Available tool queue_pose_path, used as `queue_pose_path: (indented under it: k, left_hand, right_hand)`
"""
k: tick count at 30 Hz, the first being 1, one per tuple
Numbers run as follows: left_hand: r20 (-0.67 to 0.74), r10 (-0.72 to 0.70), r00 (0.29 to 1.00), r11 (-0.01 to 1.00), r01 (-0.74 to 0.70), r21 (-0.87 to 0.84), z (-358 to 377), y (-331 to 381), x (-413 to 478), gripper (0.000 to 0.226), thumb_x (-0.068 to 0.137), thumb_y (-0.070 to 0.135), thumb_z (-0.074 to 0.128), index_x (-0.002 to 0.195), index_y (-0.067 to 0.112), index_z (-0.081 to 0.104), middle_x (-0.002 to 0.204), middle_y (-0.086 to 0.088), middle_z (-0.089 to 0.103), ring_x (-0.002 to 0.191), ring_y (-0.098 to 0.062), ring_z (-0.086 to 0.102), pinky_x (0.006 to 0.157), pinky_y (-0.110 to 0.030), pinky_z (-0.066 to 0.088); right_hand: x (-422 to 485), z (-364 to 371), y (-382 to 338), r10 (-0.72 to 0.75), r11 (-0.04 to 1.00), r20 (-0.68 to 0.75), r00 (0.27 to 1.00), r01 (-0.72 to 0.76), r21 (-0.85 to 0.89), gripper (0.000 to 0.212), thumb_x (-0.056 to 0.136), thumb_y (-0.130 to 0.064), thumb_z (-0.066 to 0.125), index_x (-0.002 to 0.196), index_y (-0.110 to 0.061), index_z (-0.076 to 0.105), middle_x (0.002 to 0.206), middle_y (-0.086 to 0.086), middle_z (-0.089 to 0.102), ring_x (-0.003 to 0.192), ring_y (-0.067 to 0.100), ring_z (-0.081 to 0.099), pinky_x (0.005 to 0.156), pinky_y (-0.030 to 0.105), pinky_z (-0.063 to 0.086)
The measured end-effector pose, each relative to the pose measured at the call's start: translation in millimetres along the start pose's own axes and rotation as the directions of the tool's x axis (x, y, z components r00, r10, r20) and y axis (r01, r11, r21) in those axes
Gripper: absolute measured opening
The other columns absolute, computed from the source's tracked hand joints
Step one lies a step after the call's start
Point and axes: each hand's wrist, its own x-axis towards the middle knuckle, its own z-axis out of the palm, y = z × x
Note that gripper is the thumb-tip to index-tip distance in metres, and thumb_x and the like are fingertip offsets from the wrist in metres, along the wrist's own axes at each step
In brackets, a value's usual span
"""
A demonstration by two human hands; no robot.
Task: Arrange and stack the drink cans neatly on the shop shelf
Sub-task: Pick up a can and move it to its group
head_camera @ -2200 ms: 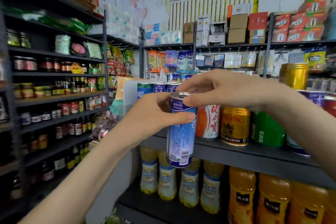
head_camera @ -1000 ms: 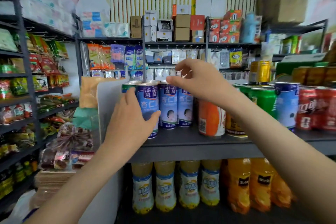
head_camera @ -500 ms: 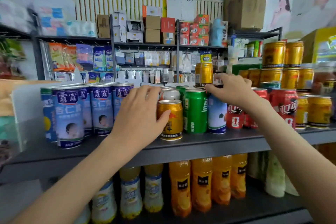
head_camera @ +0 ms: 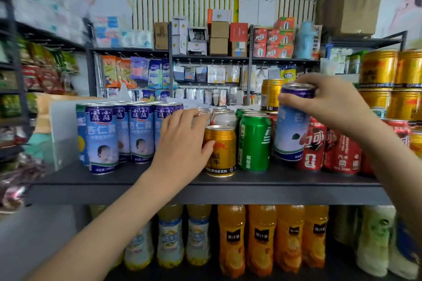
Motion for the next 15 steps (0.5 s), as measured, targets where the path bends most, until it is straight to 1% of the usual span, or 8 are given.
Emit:
queue_pose_path:
  k: [2, 3, 5, 7, 9, 11, 13, 15]
  left_hand:
    - [-0.005, 0.015, 1.0, 0.999, -0.015, -0.042, -3, -6, -2, 0.05, 0.089, 0.036, 0.057, 0.133, 0.015, 0.048, 0.136, -0.003, 0.045, 0.128, -0.021, 0.034, 0.108, -0.035, 0.024]
    - [-0.016, 0.015, 1.0, 0.998, -0.016, -0.062, -5, -10, -4, 0.05, 0.089, 0.036, 0.057, 0.134, 0.015, 0.047, 0.137, -0.004, 0.044, 0.129, -0.021, 0.033, 0.108, -0.034, 0.023]
    - [-0.039, -0.004, 0.999, 0.996, 0.0, -0.089, -13, -23, -7, 0.051, 0.089, 0.038, 0.055, 0.134, 0.015, 0.046, 0.137, -0.004, 0.044, 0.13, -0.021, 0.032, 0.108, -0.035, 0.024]
    - [-0.086, -0.037, 0.996, 0.997, 0.03, -0.073, -23, -45, -11, 0.053, 0.088, 0.046, 0.049, 0.131, 0.014, 0.048, 0.133, -0.005, 0.047, 0.127, -0.022, 0.036, 0.107, -0.037, 0.027]
    - [-0.163, -0.077, 0.984, 0.997, 0.071, -0.038, -34, -74, -19, 0.055, 0.087, 0.048, 0.043, 0.126, 0.011, 0.052, 0.126, -0.009, 0.051, 0.122, -0.027, 0.041, 0.103, -0.043, 0.034]
    - [-0.216, -0.117, 0.969, 0.993, 0.121, 0.008, -44, -105, -27, 0.053, 0.087, 0.044, 0.043, 0.124, 0.009, 0.055, 0.121, -0.014, 0.053, 0.117, -0.032, 0.043, 0.099, -0.048, 0.038]
    - [-0.231, -0.156, 0.96, 0.984, 0.171, 0.047, -52, -132, -35, 0.05, 0.087, 0.041, 0.042, 0.123, 0.01, 0.057, 0.12, -0.017, 0.053, 0.114, -0.034, 0.043, 0.097, -0.047, 0.037]
    - [-0.226, -0.168, 0.959, 0.98, 0.187, 0.064, -56, -153, -40, 0.052, 0.087, 0.042, 0.039, 0.124, 0.009, 0.057, 0.121, -0.018, 0.054, 0.114, -0.036, 0.044, 0.097, -0.046, 0.036]
  right_hand:
    - [-3, -15, -22, -0.034, 0.998, -0.003, 0.999, 0.034, 0.043, 0.046, 0.076, -0.051, 0.067, 0.108, -0.018, 0.063, 0.085, -0.001, 0.061, 0.076, 0.014, 0.058, 0.065, 0.022, 0.044]
    - [-3, -20, -31, -0.045, 0.995, 0.018, 0.999, 0.043, 0.088, 0.041, 0.075, -0.052, 0.068, 0.103, -0.022, 0.064, 0.083, -0.003, 0.062, 0.074, 0.009, 0.058, 0.062, 0.019, 0.043]
    - [-6, -25, -53, -0.054, 0.974, 0.097, 0.994, 0.031, 0.225, 0.037, 0.068, -0.055, 0.069, 0.091, -0.027, 0.066, 0.081, -0.007, 0.065, 0.075, 0.006, 0.06, 0.068, 0.023, 0.047]
    - [-9, -22, -73, -0.076, 0.929, 0.175, 0.982, 0.006, 0.37, 0.043, 0.06, -0.058, 0.068, 0.088, -0.025, 0.07, 0.078, -0.002, 0.07, 0.076, 0.009, 0.065, 0.076, 0.027, 0.049]
    - [-12, -10, -96, -0.12, 0.883, 0.244, 0.962, -0.009, 0.47, 0.049, 0.056, -0.058, 0.067, 0.088, -0.021, 0.072, 0.082, -0.003, 0.073, 0.08, 0.008, 0.066, 0.081, 0.026, 0.048]
    - [-8, 6, -119, -0.171, 0.866, 0.295, 0.94, 0.001, 0.5, 0.055, 0.056, -0.06, 0.071, 0.091, -0.017, 0.074, 0.087, 0.001, 0.073, 0.087, 0.013, 0.067, 0.091, 0.031, 0.045]
    - [-1, 27, -144, -0.212, 0.867, 0.338, 0.917, 0.016, 0.499, 0.058, 0.06, -0.061, 0.075, 0.092, -0.014, 0.074, 0.091, 0.003, 0.073, 0.092, 0.017, 0.067, 0.096, 0.036, 0.044]
    - [7, 47, -166, -0.22, 0.861, 0.355, 0.909, 0.009, 0.508, 0.056, 0.063, -0.06, 0.075, 0.091, -0.012, 0.074, 0.092, 0.004, 0.073, 0.092, 0.016, 0.066, 0.09, 0.033, 0.046]
